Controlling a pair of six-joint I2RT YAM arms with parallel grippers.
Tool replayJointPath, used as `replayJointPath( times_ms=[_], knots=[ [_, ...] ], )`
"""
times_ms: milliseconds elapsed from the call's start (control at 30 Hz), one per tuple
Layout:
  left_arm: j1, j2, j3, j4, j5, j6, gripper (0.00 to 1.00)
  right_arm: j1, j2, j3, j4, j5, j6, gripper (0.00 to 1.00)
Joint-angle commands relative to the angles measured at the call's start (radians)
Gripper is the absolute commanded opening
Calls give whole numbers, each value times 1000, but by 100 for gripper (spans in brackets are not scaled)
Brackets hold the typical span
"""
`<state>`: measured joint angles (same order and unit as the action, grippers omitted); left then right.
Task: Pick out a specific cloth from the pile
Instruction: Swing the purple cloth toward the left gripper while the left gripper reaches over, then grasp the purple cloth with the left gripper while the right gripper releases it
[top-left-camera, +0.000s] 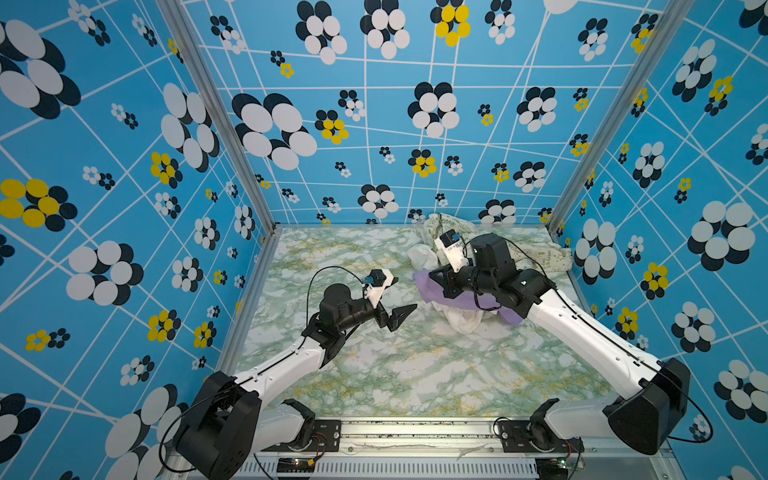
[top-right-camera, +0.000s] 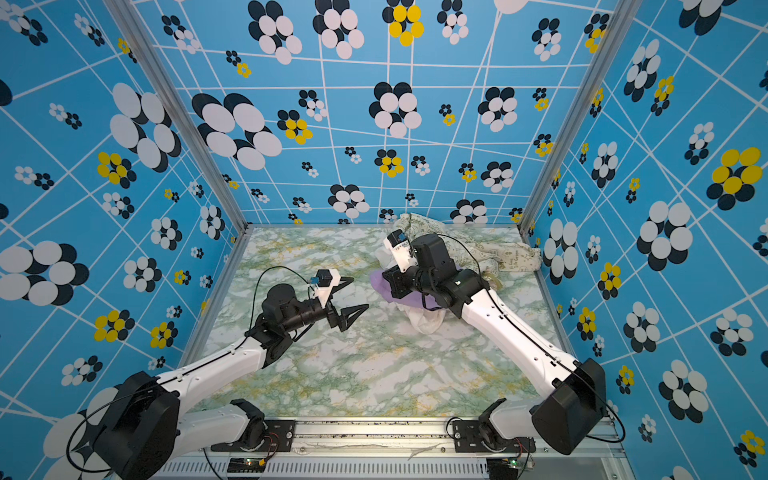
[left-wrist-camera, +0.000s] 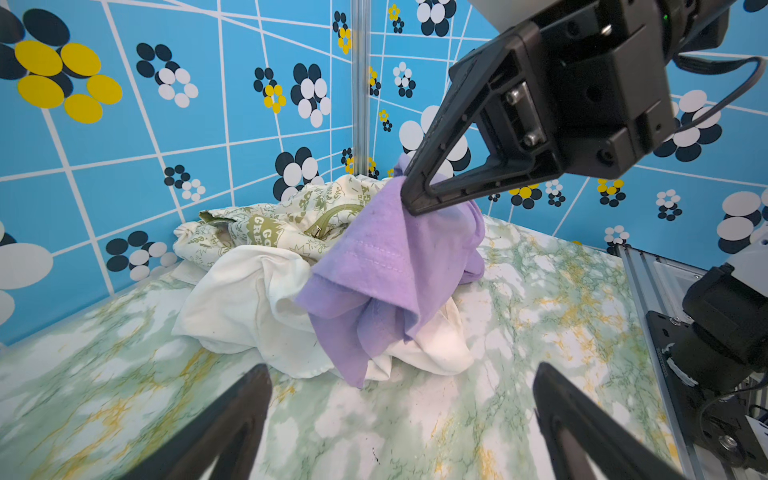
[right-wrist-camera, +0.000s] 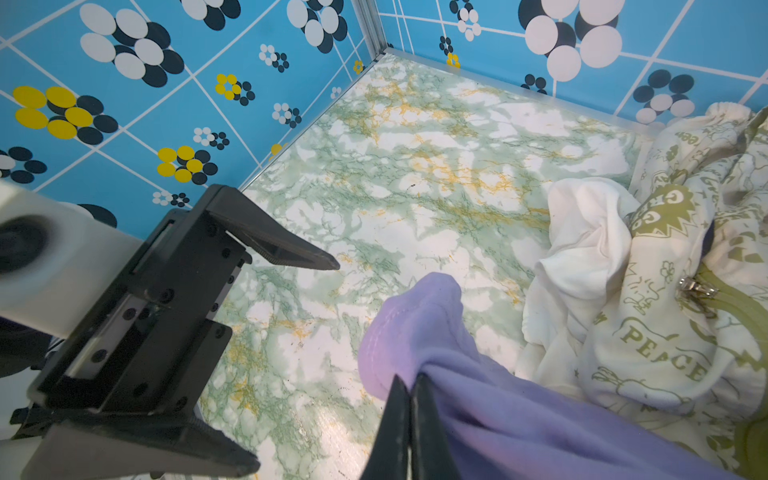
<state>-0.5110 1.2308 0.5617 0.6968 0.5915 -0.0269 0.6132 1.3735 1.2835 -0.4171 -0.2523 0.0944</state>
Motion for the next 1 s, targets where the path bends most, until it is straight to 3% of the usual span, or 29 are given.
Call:
replayJointPath(
  times_ms=[0,433,500,567,600,667,733,800,967],
  knots=[
    [-14,29,39,86,20,27,99,8,-13,-9,-2,-36,-23,0],
    [-32,197,142,183,25,1,100,11,-19,-10,-10,-87,-26,0],
    [-32,228,171,190,31,-2,96,13,-20,-11,-12,-94,-27,0],
    [-32,256,203,184,63,-3,84,13,-22,-14,-14,-96,-27,0],
    [-32,266,220,171,87,2,70,14,-24,-14,-15,-92,-30,0],
    [-32,274,239,139,111,16,31,14,-29,-14,-23,-79,-38,0],
    [-29,266,234,129,99,20,9,13,-38,-18,-31,-58,-50,0],
    [-24,245,220,130,93,30,0,14,-46,-22,-41,-36,-66,8],
    [-20,167,225,51,65,82,0,14,-75,-34,-75,42,-104,55]
  ],
)
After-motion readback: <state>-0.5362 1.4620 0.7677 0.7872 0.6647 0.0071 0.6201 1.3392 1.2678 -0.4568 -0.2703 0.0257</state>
